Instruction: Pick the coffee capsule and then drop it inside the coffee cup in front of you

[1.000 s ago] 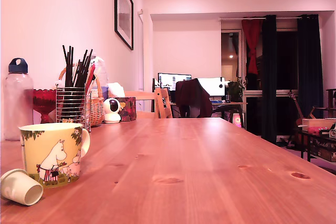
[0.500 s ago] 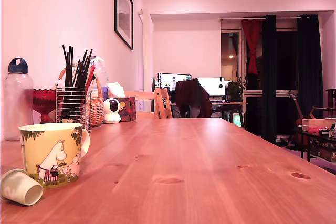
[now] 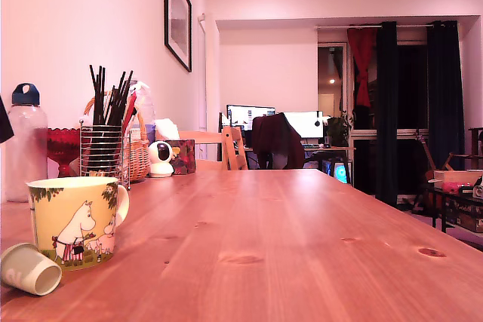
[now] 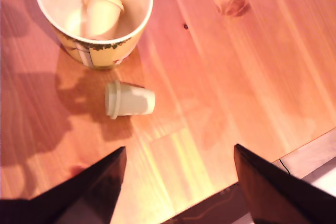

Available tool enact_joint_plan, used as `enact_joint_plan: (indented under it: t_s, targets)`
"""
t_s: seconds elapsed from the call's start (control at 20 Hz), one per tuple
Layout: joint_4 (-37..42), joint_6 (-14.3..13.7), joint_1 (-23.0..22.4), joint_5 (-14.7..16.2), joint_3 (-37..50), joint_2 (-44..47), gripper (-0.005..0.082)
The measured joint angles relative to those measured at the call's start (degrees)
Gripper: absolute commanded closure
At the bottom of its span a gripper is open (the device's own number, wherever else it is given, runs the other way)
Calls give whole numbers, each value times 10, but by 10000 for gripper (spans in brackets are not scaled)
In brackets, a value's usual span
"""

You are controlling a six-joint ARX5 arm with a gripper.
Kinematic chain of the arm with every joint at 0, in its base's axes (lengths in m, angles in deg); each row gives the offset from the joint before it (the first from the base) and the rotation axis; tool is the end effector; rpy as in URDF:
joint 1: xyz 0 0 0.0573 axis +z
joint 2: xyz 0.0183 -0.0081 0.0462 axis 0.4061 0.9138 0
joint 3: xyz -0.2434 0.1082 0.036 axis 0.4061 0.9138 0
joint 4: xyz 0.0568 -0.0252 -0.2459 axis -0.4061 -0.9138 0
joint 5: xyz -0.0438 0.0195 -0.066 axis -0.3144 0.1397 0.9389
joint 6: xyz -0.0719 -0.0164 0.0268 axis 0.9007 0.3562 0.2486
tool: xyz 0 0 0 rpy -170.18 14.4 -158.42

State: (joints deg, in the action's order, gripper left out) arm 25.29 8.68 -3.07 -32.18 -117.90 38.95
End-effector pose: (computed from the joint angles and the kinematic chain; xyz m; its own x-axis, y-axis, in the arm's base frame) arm 0.1388 -0.0850 0.2052 0.4016 -0.4298 -0.8087 0.3655 0.8849 -0.2888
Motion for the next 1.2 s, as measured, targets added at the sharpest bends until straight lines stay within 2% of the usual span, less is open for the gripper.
enact_joint_plan:
  t_s: [0.15,0.2,0.5,0.65,0.75,0.9,0.95,1.05,1.2]
  targets:
    - [0,1,0,-29,0,0,67]
    - [0,1,0,-31,0,0,57]
    - [8,-8,-1,-66,0,4,56]
    - [26,-27,-8,-74,0,44,57]
    - [49,-45,-17,-92,0,80,57]
    - [86,-49,-27,-113,0,107,57]
    - [101,-58,-29,-118,0,111,57]
    - [118,-72,-29,-118,0,121,57]
    - [165,-73,-31,-119,9,126,57]
